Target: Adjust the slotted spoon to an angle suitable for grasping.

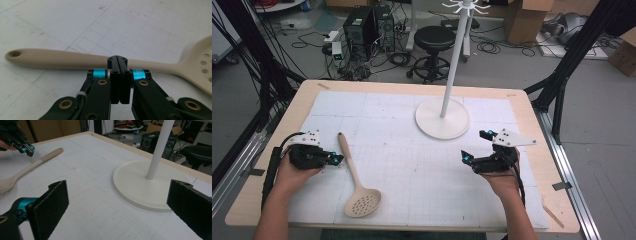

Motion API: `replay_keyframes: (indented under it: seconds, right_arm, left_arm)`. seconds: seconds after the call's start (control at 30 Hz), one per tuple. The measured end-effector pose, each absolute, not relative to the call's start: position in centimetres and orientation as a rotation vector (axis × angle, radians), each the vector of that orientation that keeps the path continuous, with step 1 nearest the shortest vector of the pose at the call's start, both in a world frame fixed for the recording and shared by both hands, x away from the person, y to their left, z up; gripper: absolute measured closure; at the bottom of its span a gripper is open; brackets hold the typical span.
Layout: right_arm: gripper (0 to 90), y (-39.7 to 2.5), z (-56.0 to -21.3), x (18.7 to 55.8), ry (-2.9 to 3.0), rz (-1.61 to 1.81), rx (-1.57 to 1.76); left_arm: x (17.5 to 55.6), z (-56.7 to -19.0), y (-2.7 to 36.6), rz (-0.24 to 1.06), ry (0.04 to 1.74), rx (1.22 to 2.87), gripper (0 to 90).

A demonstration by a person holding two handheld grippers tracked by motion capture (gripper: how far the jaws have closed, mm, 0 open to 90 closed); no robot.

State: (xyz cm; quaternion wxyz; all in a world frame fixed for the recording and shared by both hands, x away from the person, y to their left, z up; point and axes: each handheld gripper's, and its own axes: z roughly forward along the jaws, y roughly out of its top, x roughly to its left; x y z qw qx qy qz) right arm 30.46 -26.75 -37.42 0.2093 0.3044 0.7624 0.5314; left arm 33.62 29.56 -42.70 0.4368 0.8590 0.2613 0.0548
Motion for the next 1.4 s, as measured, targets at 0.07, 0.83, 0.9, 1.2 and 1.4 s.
replay_keyframes:
  seconds: [0.07,0.83,0.9,1.2,1.4]
  right_arm:
    - [2.4,-26.6,-37.4,30.5,2.125,1.477,0.845]
    - [2.5,-26.3,-37.3,30.5,2.133,1.474,0.834]
    - [2.5,-26.4,-37.3,30.6,2.129,1.473,0.829]
    - [2.5,-26.3,-37.3,30.5,2.137,1.467,0.832]
    - [2.5,-26.3,-37.3,30.6,2.138,1.462,0.826]
  left_arm:
    - [33.7,-43.1,30.1,0.144,0.707,2.095,89.6]
    - [36.6,-44.0,26.4,0.187,0.899,2.116,89.7]
    - [37.0,-43.9,25.6,0.177,0.883,2.133,89.7]
    - [38.1,-43.4,21.8,0.151,0.792,2.217,89.7]
    - [38.1,-43.6,19.6,0.126,0.74,2.217,89.7]
